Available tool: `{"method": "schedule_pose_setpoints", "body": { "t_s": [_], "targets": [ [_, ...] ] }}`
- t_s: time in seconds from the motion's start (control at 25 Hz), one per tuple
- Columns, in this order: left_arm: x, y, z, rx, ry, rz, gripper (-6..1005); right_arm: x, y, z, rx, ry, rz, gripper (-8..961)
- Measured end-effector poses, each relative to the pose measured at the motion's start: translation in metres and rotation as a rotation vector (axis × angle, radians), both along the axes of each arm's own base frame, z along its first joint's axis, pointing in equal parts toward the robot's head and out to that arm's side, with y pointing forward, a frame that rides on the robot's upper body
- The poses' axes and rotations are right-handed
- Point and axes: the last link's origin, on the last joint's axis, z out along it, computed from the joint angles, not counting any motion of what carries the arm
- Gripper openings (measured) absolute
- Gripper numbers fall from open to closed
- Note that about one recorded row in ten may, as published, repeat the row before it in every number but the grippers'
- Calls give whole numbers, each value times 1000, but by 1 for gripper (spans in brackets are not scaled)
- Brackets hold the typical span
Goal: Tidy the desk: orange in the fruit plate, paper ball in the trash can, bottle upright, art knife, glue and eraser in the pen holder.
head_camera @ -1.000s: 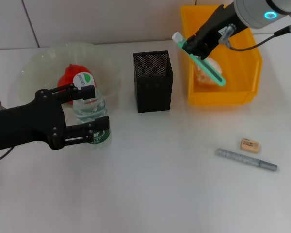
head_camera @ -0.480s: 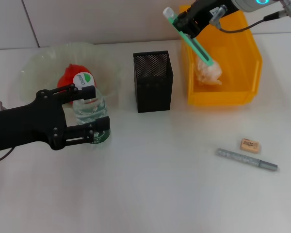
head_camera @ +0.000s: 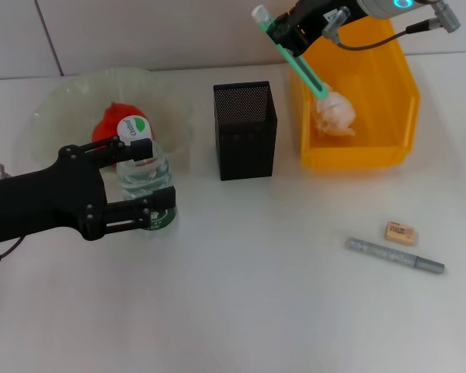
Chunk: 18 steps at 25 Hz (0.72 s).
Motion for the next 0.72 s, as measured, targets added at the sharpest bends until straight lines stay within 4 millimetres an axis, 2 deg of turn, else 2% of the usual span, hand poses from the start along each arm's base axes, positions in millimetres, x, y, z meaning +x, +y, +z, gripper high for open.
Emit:
{"method": "schedule_pose_setpoints", "body": {
  "t_s": [0.72],
  "targets": [
    [1,0,-1,-4,0,-1,806,-9,10,-9,33,41,48,88]
  ]
}}
